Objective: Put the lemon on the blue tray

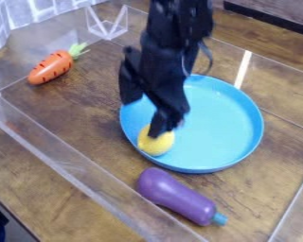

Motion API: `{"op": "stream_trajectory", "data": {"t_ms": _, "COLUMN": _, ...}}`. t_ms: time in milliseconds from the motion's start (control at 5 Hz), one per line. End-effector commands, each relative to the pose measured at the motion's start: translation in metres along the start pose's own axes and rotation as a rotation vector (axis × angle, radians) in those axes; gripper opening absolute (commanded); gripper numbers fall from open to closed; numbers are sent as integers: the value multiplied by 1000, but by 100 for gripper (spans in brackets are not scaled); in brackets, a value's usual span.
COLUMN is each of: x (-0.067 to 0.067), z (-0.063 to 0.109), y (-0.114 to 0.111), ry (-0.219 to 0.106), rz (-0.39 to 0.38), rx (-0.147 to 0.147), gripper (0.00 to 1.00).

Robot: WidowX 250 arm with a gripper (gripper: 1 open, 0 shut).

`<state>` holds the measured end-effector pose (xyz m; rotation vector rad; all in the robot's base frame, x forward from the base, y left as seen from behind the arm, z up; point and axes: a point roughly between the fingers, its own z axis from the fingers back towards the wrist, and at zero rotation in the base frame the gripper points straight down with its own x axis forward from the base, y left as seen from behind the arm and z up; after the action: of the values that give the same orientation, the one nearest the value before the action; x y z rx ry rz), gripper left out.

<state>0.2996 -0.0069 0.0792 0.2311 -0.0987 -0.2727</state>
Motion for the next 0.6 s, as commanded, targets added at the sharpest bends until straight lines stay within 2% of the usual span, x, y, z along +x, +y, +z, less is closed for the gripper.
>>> {"op": "stream_trajectory", "data": {"t_ms": 0, "x": 13, "z": 30, "y": 25, "ry": -44, "rz": 46, "rx": 5, "gripper": 100}}
{"op": "stream_trajectory", "data": {"t_ms": 200, "x": 18, "z": 28, "y": 30, "ry": -51, "rz": 58, "rx": -3, "gripper": 100}}
{"op": "stream_trajectory", "data": {"t_ms": 400, "x": 17, "z": 22, "y": 44, "ry": -51, "rz": -47, "rx": -15, "gripper": 100}}
